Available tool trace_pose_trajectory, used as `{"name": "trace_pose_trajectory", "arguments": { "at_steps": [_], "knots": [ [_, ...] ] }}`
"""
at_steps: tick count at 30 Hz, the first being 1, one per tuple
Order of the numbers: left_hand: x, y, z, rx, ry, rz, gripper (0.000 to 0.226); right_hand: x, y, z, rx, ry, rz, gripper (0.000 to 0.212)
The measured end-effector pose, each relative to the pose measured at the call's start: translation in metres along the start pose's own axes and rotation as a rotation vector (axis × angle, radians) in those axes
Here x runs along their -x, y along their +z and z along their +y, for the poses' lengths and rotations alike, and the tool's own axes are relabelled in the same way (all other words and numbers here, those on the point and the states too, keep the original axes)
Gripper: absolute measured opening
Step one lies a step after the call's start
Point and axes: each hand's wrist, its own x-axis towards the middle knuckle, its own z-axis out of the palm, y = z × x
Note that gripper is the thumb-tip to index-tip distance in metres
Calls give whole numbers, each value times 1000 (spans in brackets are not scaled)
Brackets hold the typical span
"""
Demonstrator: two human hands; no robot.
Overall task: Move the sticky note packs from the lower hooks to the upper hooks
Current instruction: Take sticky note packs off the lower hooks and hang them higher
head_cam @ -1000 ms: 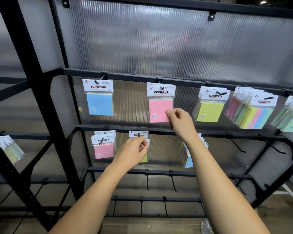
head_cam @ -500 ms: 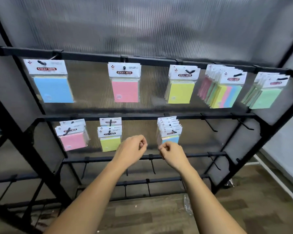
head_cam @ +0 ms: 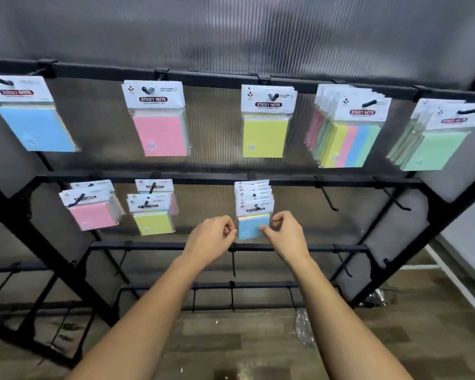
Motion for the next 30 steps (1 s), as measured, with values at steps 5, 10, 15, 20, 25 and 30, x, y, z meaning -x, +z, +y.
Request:
{"name": "trace_pose_trajectory", "arguments": {
  "at_steps": [5,10,15,20,25,30],
  "knots": [
    [-2,9,1,-22,-83,20,6,-18,4,1,28,-9,-104,40],
    [-1,18,2,-27,-151,42,8,-20,2,10,0,-31,-137,39],
    [2,27,4,-53,-187,45,8,-7,-10,17,-17,-100,-100,31],
    [-2,34,10,-16,-204,66,5,10,-24,18,-38,-217,-150,22],
    [-12,34,16,5,-225,103,24,24,-44,23,-36,-268,-176,25],
    [-23,36,21,5,-210,75,24,31,-58,32,-9,-247,-148,25]
  ]
}}
